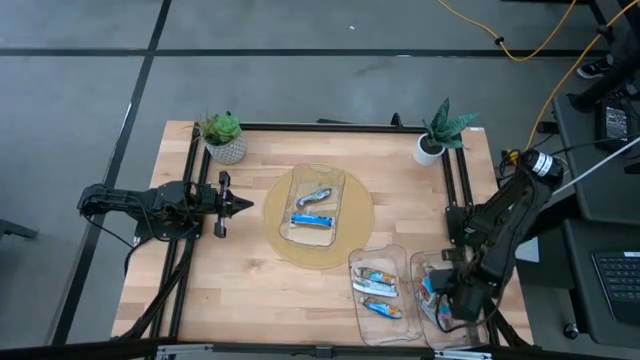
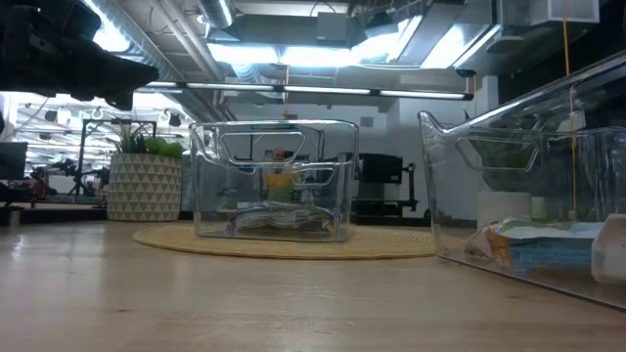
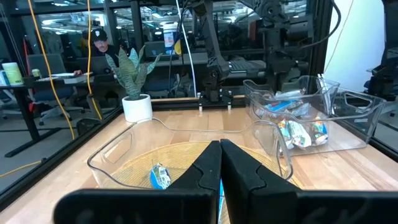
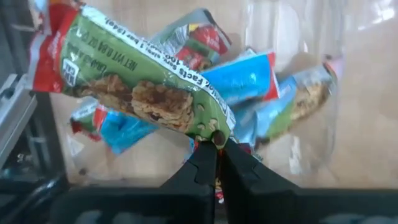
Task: Pick and place Granola Bars by type
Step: Put the red granola bar pack into the bottom right transparent bin, then return to Home Position
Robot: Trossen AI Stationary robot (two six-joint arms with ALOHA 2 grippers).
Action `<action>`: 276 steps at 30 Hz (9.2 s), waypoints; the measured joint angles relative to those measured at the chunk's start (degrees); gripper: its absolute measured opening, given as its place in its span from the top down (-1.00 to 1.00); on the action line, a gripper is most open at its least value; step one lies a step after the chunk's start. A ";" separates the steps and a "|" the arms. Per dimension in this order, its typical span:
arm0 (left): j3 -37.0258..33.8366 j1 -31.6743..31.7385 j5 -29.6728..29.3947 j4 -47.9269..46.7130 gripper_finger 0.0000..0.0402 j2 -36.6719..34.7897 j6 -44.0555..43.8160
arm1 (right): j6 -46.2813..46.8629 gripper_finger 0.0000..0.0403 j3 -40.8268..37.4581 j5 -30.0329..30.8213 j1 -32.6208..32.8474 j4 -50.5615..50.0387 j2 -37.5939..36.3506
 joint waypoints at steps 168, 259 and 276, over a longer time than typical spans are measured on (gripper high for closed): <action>0.02 2.51 -0.43 -0.02 0.99 0.55 -0.01 | -65.54 0.92 -47.08 -1.26 -66.21 53.76 -74.19; 0.04 2.48 -0.24 -0.02 0.99 0.55 -0.02 | -65.54 0.92 -47.08 -1.22 -66.20 53.74 -74.19; 0.04 2.48 -0.24 -0.02 0.99 0.55 -0.02 | -65.44 0.92 -47.08 -1.22 -66.19 53.74 -74.20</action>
